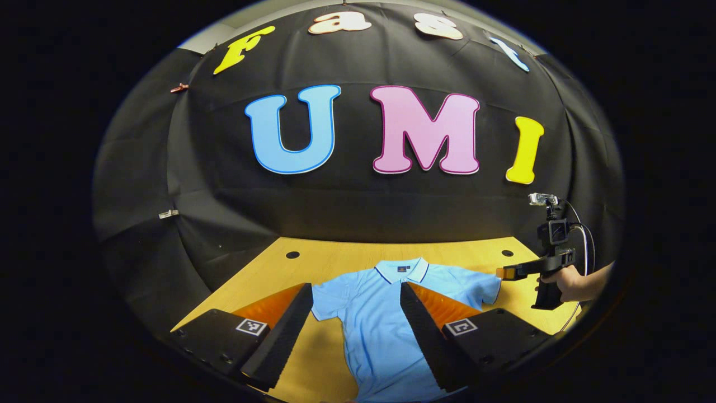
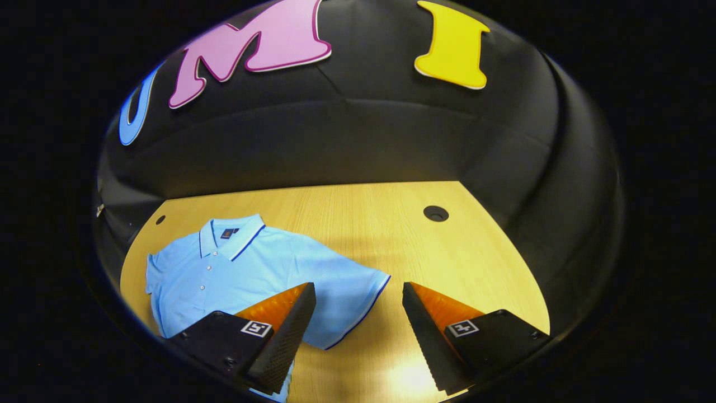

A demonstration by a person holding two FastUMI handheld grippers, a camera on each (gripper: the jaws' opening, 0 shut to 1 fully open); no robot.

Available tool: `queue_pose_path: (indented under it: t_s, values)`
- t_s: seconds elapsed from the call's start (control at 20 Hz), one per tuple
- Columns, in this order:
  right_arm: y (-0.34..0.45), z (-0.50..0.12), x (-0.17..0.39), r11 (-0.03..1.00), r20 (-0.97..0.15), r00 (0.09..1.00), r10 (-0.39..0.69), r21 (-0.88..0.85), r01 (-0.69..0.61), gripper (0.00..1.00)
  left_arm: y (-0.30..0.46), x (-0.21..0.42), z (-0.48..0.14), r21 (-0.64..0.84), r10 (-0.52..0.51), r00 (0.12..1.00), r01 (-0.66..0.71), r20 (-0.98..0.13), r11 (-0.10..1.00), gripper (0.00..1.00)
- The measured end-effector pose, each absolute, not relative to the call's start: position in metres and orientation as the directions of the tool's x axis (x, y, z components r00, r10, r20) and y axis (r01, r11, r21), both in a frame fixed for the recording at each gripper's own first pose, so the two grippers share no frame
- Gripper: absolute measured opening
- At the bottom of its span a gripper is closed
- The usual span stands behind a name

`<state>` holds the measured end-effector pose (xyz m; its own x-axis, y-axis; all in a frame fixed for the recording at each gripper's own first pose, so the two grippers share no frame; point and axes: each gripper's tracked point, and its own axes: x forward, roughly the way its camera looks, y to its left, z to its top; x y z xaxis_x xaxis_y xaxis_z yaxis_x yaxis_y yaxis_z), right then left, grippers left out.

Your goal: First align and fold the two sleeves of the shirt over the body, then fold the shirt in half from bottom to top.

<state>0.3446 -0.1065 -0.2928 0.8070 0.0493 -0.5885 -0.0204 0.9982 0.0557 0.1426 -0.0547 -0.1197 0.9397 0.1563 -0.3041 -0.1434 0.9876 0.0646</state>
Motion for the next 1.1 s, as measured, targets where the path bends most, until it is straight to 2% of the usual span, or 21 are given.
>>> queue_pose_path:
  t_s: [0.35, 0.75, 0.85, 0.9, 1.0, 1.1]
  values:
    - [-0.113, -0.348, 0.357, 0.999, -0.682, 0.731, 0.032, 0.037, -0.009, 0.97, -0.043, 0.141, -0.126, 0.058, 0.202, 0.921, -0.194, -0.334, 0.979, 1.00]
    - [-0.112, -0.368, 0.373, 0.998, -0.705, 0.708, 0.042, 0.063, 0.003, 0.98, -0.029, 0.144, -0.135, 0.036, 0.233, 0.900, -0.237, -0.368, 0.971, 1.00]
    - [-0.111, -0.367, 0.374, 0.999, -0.705, 0.708, 0.043, 0.049, -0.012, 0.91, -0.030, 0.144, -0.135, 0.043, 0.234, 0.901, -0.235, -0.366, 0.971, 1.00]
    - [-0.110, -0.368, 0.374, 0.999, -0.705, 0.708, 0.045, 0.049, -0.015, 0.83, -0.031, 0.143, -0.137, 0.044, 0.234, 0.901, -0.235, -0.366, 0.971, 0.99]
    - [-0.107, -0.367, 0.376, 0.998, -0.706, 0.706, 0.057, 0.051, -0.030, 0.76, -0.032, 0.142, -0.140, 0.041, 0.233, 0.898, -0.235, -0.372, 0.971, 1.00]
    - [-0.101, -0.365, 0.378, 0.998, -0.700, 0.711, 0.067, 0.056, -0.039, 0.31, -0.030, 0.137, -0.140, 0.050, 0.246, 0.896, -0.245, -0.370, 0.968, 0.99]
